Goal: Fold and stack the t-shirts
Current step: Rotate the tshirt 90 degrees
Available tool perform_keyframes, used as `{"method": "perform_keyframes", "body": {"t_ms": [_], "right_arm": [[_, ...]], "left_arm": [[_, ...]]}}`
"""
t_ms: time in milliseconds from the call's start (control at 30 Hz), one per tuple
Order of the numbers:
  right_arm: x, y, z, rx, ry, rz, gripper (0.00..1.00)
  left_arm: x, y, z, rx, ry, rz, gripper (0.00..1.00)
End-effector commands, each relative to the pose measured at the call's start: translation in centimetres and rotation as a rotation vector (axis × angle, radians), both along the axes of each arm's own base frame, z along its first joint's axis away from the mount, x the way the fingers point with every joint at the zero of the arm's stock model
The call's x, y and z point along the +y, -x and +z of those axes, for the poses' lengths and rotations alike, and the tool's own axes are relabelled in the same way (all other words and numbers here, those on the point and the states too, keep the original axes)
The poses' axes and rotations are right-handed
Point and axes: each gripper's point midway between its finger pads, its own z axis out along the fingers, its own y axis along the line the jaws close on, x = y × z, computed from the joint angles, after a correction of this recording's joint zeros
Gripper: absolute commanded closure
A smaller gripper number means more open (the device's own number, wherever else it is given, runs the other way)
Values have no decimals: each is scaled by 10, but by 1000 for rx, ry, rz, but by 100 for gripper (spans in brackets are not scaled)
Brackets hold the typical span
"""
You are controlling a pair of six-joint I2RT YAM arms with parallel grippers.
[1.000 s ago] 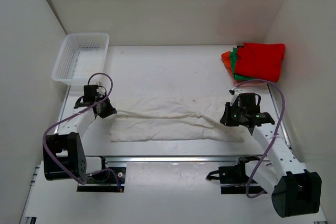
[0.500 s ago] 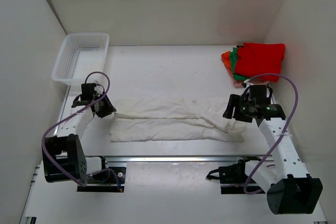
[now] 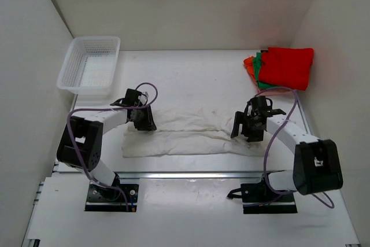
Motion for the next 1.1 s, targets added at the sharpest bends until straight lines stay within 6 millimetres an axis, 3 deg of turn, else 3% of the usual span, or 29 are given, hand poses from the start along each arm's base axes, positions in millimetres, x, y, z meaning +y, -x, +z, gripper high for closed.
{"method": "perform_keyframes", "body": {"t_ms": [0,100,133,167,200,233,267,300,333,367,400,433,467,500,533,567,667,700,767,800,833,867,900,933,967,1000,1033,1067], "right_arm": [[3,-31,-15,-27,7,-36,25],[8,-62,-35,21,-21,-6,26],[16,-90,-20,-29,-25,31,27],[21,-119,-18,-35,-24,49,27],[33,-123,-35,24,-19,94,27],[45,-155,-14,-38,-17,139,27],[66,-185,-9,-71,-12,190,27],[73,-191,-27,-19,-26,215,26],[95,-213,-3,-70,-57,268,26],[116,-244,7,-131,-76,307,26],[136,-260,14,-148,-116,344,26],[146,-255,-10,-75,-129,379,26],[164,-275,21,-157,-143,427,25],[176,-293,28,-209,-156,461,24],[188,-291,17,-188,-163,495,22],[194,-301,37,-248,-163,513,22],[193,-315,62,-333,-125,518,21],[189,-312,77,-353,-103,520,20],[176,-313,126,-459,-40,498,18],[169,-307,121,-439,-17,494,18],[159,-308,161,-530,0,466,17],[150,-300,184,-572,3,441,16],[142,-290,173,-536,10,431,16],[136,-281,210,-617,0,406,15],[132,-260,221,-633,-16,391,15],[131,-244,190,-576,-24,387,16],[129,-221,214,-624,-45,381,18],[138,-194,202,-622,-93,399,35]], "left_arm": [[3,33,-33,141,-39,4,60],[-3,57,-44,225,-41,-16,62],[-4,67,-44,253,-51,-34,62],[-5,76,-44,280,-64,-49,62],[-7,79,-40,286,-56,-55,62],[-8,86,-40,305,-65,-61,63],[-12,93,-38,318,-68,-89,64],[-16,100,-35,325,-66,-105,63],[-17,109,-35,348,-65,-123,63],[-21,119,-34,362,-61,-129,63],[-25,133,-35,391,-39,-152,62],[-31,144,-33,416,1,-162,63],[-39,155,-30,441,44,-186,63],[-46,162,-26,438,68,-209,63],[-52,165,-20,438,109,-210,63],[-58,167,-13,436,146,-224,63],[-73,138,23,309,253,-200,62],[-77,116,42,232,292,-182,62],[-85,76,86,90,364,-183,61],[-80,60,95,55,376,-155,61],[-84,43,115,6,403,-157,60],[-83,23,137,-47,435,-157,59],[-77,5,139,-61,449,-127,58],[-76,-15,149,-91,452,-116,58],[-76,-37,154,-109,451,-108,58],[-72,-52,157,-134,449,-100,58],[-75,-73,155,-123,456,-100,59],[-82,-92,151,-108,470,-102,58]]}}
